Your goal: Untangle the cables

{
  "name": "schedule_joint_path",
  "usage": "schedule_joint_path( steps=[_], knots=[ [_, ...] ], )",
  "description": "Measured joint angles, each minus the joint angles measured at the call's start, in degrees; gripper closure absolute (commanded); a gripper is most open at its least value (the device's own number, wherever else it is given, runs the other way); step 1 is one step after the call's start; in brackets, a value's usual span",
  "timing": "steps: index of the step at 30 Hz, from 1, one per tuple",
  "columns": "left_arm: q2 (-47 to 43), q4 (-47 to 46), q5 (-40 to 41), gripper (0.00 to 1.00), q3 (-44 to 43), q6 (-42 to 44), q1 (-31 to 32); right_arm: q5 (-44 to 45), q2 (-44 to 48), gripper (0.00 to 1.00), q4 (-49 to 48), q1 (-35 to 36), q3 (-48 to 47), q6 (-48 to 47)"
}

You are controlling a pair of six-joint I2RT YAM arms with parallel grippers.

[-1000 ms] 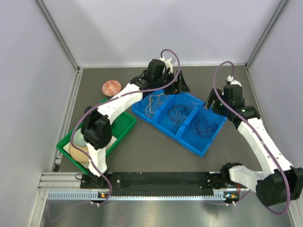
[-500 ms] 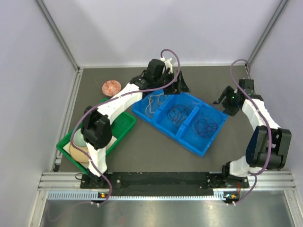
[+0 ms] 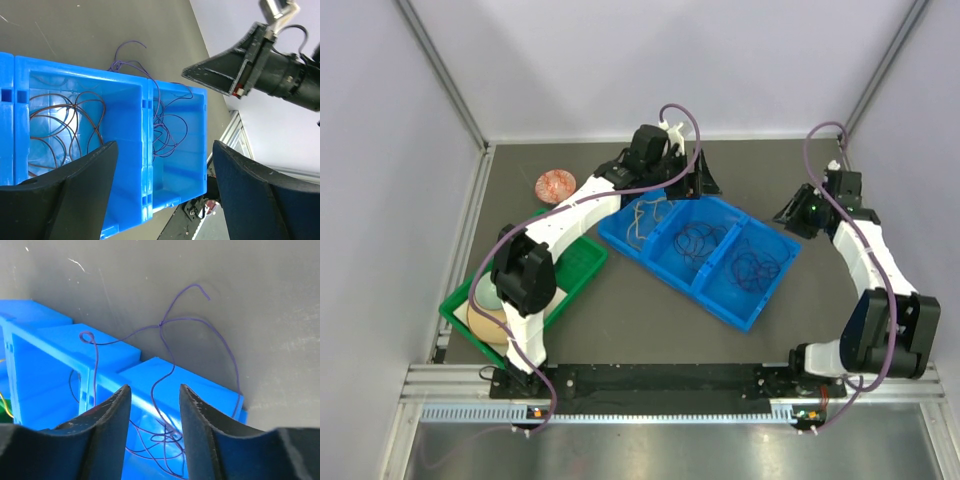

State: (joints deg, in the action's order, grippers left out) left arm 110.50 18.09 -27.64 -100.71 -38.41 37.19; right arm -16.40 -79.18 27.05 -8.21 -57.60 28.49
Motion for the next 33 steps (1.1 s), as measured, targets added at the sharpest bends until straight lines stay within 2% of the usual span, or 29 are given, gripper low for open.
schedule_joint_path(
  steps=[6, 13, 20, 23, 30, 33],
  knots=[
    [0.0, 0.0, 0.0, 0.19, 0.0, 0.0, 0.0, 7.0, 5.5, 0.64, 2.3, 4.4, -0.2, -4.7],
    [0.0, 0.0, -0.6, 0.19, 0.0, -0.1, 0.0, 18.4, 3.4, 0.63, 7.3, 12.5, -3.3, -9.4],
    [0.0, 0.0, -0.7, 0.19, 0.0, -0.1, 0.0, 24.2, -0.1, 0.64, 9.0, 13.0, -4.8, -11.0],
    [0.0, 0.0, -0.7, 0.19, 0.0, -0.1, 0.0, 25.4, -0.7, 0.72, 9.3, 13.1, -4.8, -11.3],
    [0.0, 0.0, -0.7, 0.19, 0.0, -0.1, 0.0, 27.6, -1.0, 0.73, 9.5, 14.4, -4.8, -12.0],
    [0.0, 0.0, -0.7, 0.19, 0.0, -0.1, 0.0, 28.8, -1.0, 0.77, 9.6, 15.3, -4.8, -12.4]
  ],
)
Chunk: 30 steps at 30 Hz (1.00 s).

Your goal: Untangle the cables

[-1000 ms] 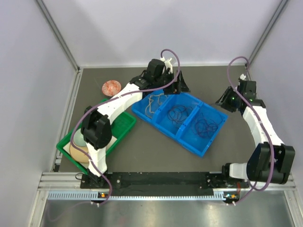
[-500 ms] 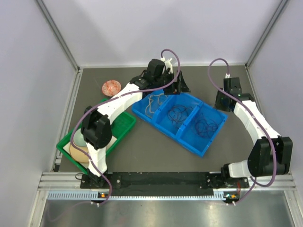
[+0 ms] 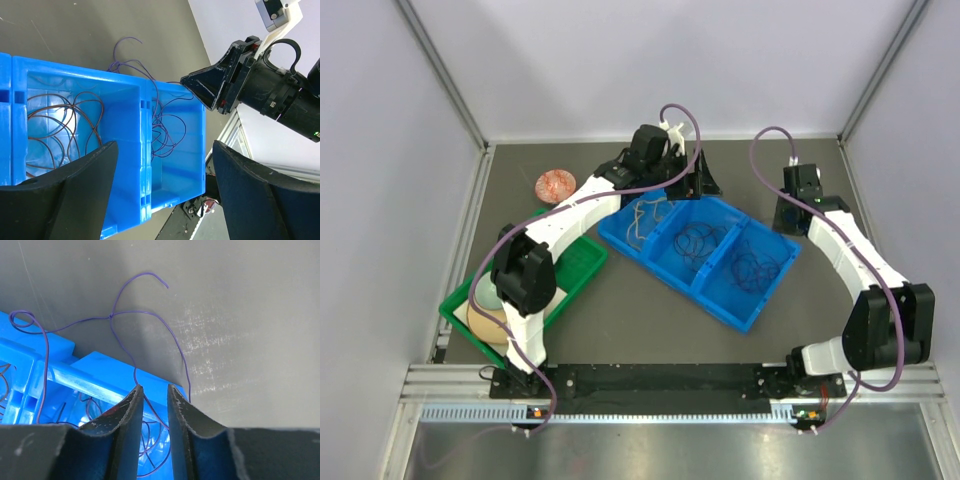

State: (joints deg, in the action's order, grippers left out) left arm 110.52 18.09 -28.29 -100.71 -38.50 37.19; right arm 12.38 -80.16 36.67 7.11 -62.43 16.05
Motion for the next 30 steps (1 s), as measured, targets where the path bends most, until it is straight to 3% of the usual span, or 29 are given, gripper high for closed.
schedule_joint_path(
  steps=[5, 9, 18, 30],
  knots=[
    [0.0, 0.0, 0.0, 0.19, 0.0, -0.1, 0.0, 1.1, 0.0, 0.81, 0.8, 0.2, 0.0, -0.2],
    [0.0, 0.0, 0.0, 0.19, 0.0, -0.1, 0.0, 2.5, 0.6, 0.71, 1.9, 0.2, 0.0, -0.4],
    [0.0, 0.0, -0.4, 0.19, 0.0, -0.2, 0.0, 2.9, 4.6, 0.73, 3.6, 0.3, 0.0, -0.5],
    [0.0, -0.1, -0.4, 0.19, 0.3, -0.4, 0.0, 0.7, 2.7, 0.76, 3.6, 0.3, 0.1, -0.5]
  ],
)
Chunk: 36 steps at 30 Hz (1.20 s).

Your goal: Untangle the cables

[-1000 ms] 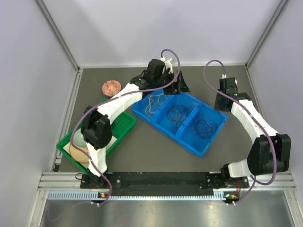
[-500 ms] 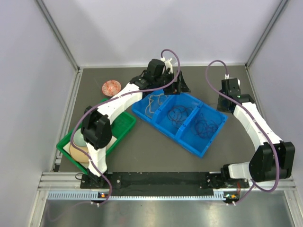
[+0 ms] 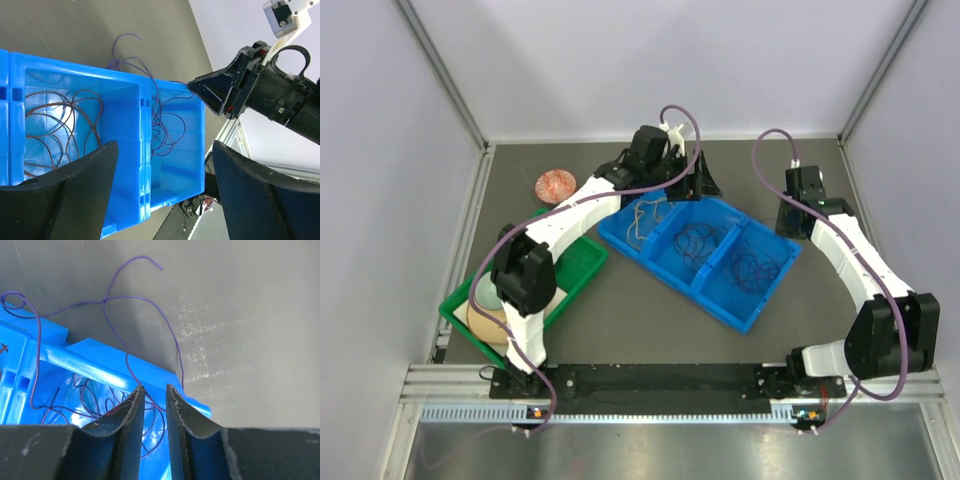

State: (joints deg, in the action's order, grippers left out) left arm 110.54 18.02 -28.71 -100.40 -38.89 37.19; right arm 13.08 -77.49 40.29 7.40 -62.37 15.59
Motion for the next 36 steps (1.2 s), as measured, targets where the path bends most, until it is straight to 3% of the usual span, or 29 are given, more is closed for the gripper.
schedule_joint_path(
  steps=[7, 12, 22, 36],
  knots=[
    [0.0, 0.0, 0.0, 0.19, 0.5, 0.0, 0.0, -0.5, -1.3, 0.82, -1.7, 0.1, -0.1, 0.0],
    [0.0, 0.0, 0.0, 0.19, 0.5, 0.0, 0.0, -0.4, -2.3, 0.99, -1.9, 0.4, 0.0, -0.1],
    [0.0, 0.0, 0.1, 0.19, 0.5, 0.0, 0.0, 1.1, -1.2, 1.00, -1.1, 0.7, 0.0, 0.0],
    [0.0, 0.0, 0.1, 0.19, 0.9, 0.0, 0.0, 3.3, 13.6, 1.00, -0.7, 0.7, -0.3, 2.6]
  ],
)
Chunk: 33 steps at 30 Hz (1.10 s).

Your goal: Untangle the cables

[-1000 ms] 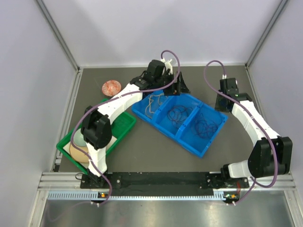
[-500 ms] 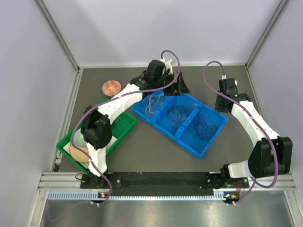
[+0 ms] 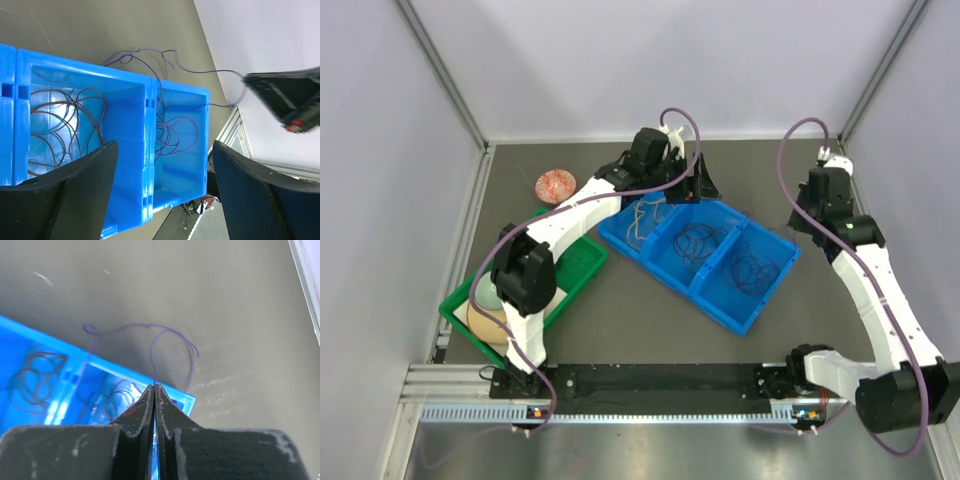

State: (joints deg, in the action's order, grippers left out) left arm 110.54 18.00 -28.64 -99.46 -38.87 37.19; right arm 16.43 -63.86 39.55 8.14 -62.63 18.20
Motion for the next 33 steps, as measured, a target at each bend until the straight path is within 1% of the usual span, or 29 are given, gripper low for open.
schedule_joint_path(
  steps=[3, 8, 12, 18, 21, 24, 27, 32, 33],
  knots=[
    [0.0, 0.0, 0.0, 0.19, 0.3, 0.0, 0.0, -1.8, 2.9, 1.00, 1.2, 0.0, -2.1, 0.0],
    [0.0, 0.0, 0.0, 0.19, 0.6, 0.0, 0.0, -6.6, 8.1, 1.00, 1.6, 0.0, -8.4, -0.1],
    [0.0, 0.0, 0.0, 0.19, 0.6, 0.0, 0.0, -12.5, 11.1, 1.00, 1.1, 0.0, -12.5, -1.0],
    [0.0, -0.1, 0.0, 0.19, 0.6, -0.1, 0.0, -22.4, 12.1, 1.00, 0.5, 0.1, -12.7, -2.3],
    [0.0, -0.1, 0.0, 0.19, 0.6, 0.0, 0.0, -25.6, 12.7, 1.00, 0.3, 0.2, -10.8, -2.4],
    [0.0, -0.1, 0.0, 0.19, 0.6, -0.1, 0.0, -27.4, 14.6, 1.00, 0.4, 0.3, -6.2, -2.1],
    [0.0, -0.2, 0.0, 0.19, 0.6, -0.2, 0.0, -28.0, 14.9, 1.00, 0.2, 0.3, -2.8, -1.6],
    [0.0, -0.4, 0.0, 0.19, 0.6, -0.2, 0.0, -28.0, 13.2, 1.00, -0.2, 2.0, 6.4, 0.1],
    [0.0, -0.4, 0.0, 0.19, 0.6, -0.2, 0.0, -27.5, 12.5, 0.96, 0.0, 2.8, 8.0, 0.5]
  ],
)
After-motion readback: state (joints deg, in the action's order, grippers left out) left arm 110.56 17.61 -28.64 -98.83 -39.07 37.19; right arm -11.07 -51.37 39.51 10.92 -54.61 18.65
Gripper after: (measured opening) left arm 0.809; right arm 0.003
